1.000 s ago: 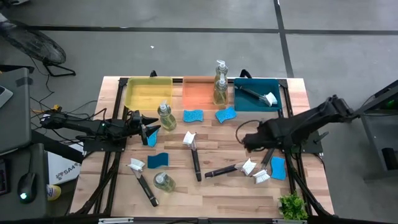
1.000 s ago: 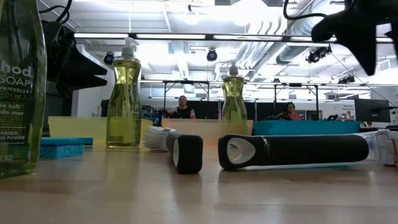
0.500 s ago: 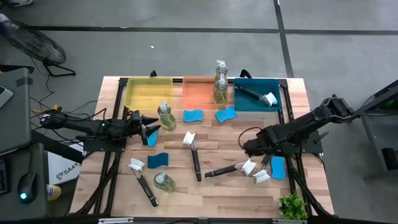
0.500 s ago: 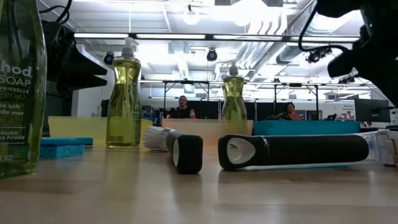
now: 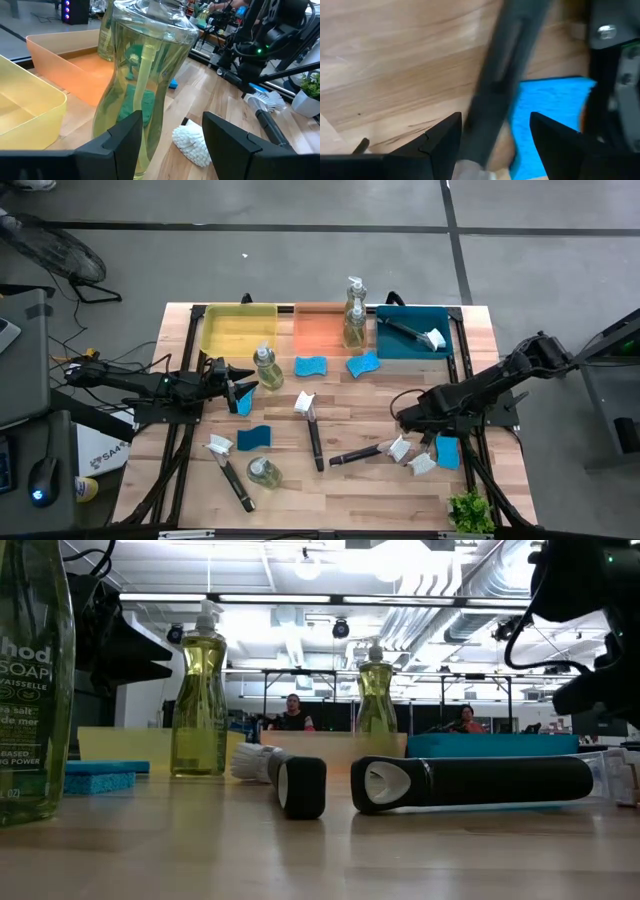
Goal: Pick & Place Kitchen Sink Supplies
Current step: Put the black dish brush into the blue bin
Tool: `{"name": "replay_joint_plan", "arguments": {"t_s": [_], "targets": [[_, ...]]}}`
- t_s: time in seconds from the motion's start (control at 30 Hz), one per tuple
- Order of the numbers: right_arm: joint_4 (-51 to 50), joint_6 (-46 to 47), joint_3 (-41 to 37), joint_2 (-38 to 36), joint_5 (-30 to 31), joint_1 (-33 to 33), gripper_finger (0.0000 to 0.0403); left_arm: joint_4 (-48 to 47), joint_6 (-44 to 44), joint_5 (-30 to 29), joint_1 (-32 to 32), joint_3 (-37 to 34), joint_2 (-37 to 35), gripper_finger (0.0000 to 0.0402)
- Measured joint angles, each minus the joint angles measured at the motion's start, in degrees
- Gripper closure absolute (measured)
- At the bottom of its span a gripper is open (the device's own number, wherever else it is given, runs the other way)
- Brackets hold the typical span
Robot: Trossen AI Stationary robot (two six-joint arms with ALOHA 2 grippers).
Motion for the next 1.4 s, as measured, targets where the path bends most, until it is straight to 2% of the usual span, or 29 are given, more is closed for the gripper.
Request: {"name": "replay_joint_plan", "arguments": {"t_s": [0.17,0.43,0.57,0.8,0.9,1.1,1.4], "targets": [[7.9,-0.2,-3.2,0.0,0.6,-0.8,0.0175,0.0,0.0,0.0,0.0,0.0,0.0,0.0199],[10.3,-6.7,-3.9,0.0,2.3,-2.4,0.0196,0.0,0.0,0.0,0.0,0.0,0.0,0.0199],[10.7,-9.4,-3.8,0.0,3.5,-3.5,0.0227,0.0,0.0,0.0,0.0,0.0,0.0,0.0199],[10.9,-12.3,-3.8,0.0,3.3,-4.1,0.031,0.0,0.0,0.0,0.0,0.0,0.0,0.0199],[10.5,-13.7,-3.1,0.1,3.3,-4.0,0.0315,0.0,0.0,0.0,0.0,0.0,0.0,0.0199],[5.6,-16.4,1.2,0.1,4.5,-4.0,0.0315,0.0,0.0,0.0,0.0,0.0,0.0,0.0199],[-10.3,-25.4,14.1,0.1,10.6,-5.1,0.0315,0.0,0.0,0.0,0.0,0.0,0.0,0.0199]]}}
